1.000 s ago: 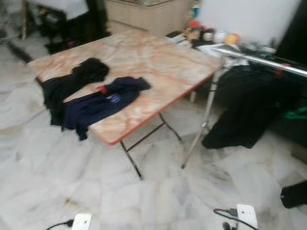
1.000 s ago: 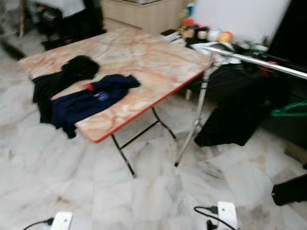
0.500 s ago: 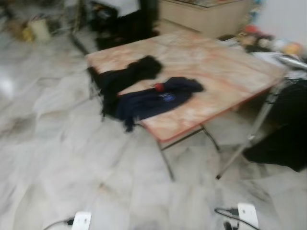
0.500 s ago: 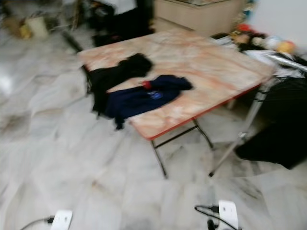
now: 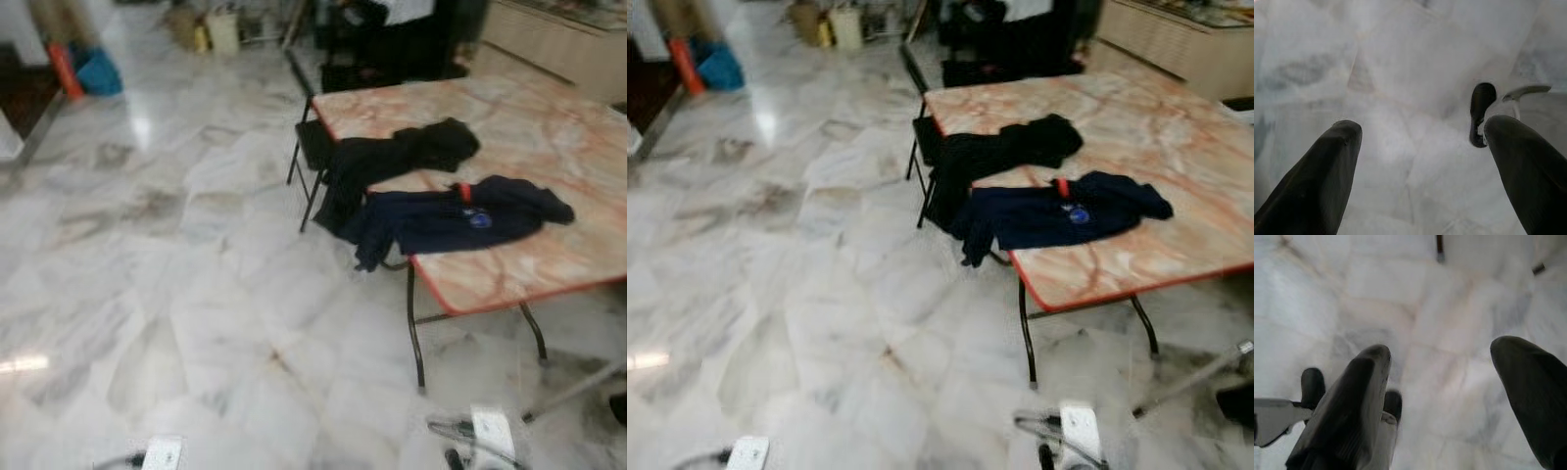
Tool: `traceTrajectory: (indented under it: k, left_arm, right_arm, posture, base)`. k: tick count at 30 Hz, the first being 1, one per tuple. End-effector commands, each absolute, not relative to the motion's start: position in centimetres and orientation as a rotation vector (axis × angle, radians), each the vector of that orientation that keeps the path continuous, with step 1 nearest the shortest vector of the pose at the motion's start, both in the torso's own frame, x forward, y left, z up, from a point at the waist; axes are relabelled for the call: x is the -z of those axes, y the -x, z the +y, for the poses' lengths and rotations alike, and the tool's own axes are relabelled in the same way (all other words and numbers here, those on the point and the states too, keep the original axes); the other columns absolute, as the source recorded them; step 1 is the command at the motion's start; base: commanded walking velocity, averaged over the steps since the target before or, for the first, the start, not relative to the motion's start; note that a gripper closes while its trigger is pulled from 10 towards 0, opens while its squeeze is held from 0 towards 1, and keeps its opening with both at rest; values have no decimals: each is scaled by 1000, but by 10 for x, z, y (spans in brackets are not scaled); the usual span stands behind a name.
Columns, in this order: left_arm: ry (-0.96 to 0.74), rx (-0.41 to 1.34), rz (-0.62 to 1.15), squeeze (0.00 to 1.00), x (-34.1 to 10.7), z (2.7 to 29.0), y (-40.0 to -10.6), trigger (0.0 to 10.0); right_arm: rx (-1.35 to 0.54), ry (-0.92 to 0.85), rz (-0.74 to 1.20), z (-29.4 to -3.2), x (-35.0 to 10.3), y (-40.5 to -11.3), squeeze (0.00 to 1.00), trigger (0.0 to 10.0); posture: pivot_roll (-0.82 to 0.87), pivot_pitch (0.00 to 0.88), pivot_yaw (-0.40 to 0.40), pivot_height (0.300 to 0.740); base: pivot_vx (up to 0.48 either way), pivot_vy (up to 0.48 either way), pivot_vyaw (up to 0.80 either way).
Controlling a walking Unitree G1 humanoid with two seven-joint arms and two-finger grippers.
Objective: Hang hanger
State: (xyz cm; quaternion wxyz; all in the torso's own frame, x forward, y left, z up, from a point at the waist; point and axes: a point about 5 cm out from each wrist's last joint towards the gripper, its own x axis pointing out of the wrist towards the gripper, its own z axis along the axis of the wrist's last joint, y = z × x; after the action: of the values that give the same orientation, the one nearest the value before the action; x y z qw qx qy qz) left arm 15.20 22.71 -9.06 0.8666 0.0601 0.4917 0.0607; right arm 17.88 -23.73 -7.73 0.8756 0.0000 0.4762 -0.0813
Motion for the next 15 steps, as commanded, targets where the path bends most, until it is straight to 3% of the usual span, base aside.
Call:
traceTrajectory:
  k: [1,11,15]
  left_arm:
    - [-141,-117,1033,0,91,225,-151,10000]
    - [-137,-120,1038,0,91,225,-151,10000]
    - [-127,-121,1039,0,92,225,-151,10000]
  right_arm:
    - [174,13,1008,-242,78,-175,0,10000]
    - [174,11,1007,-242,78,-175,0,10000]
    - [190,-9,1001,-241,78,-175,0,10000]
  posture:
    - [64,0,-19,740]
    - [68,0,-22,740]
    - [66,0,-20,740]
  base:
    - [0,0,800]
    - [0,0,800]
    - [0,0,0]
